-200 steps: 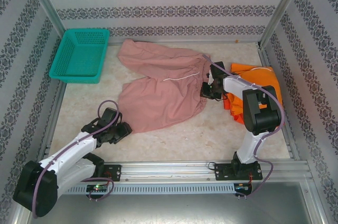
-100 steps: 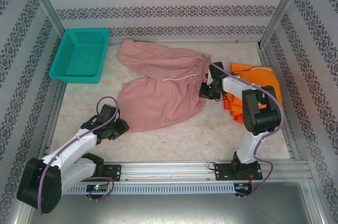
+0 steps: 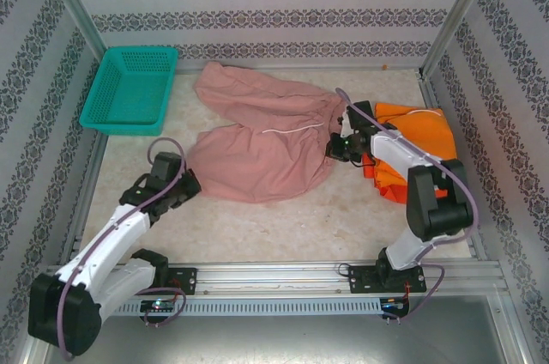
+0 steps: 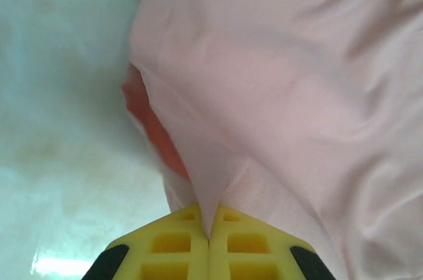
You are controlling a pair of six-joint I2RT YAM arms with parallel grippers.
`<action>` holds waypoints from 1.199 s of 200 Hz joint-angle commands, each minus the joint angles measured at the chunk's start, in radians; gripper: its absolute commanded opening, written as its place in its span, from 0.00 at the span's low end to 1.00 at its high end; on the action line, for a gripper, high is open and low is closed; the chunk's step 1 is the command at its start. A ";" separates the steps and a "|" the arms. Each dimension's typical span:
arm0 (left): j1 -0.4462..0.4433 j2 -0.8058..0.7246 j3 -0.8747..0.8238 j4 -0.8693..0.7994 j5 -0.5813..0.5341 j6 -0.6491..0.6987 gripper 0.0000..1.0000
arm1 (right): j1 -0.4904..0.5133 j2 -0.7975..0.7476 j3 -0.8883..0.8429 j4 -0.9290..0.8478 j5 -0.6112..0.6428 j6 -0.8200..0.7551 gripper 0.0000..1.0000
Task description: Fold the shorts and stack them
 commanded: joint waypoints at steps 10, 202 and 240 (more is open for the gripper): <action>0.086 -0.077 0.149 -0.163 -0.057 0.124 0.00 | -0.039 -0.133 -0.044 -0.039 -0.069 0.033 0.00; 0.279 0.992 2.199 -0.489 0.002 0.247 0.00 | -0.030 0.370 1.469 -0.115 -0.378 0.208 0.00; 0.278 0.657 1.833 -0.309 0.000 0.281 0.00 | -0.091 0.235 1.317 -0.077 -0.431 0.094 0.00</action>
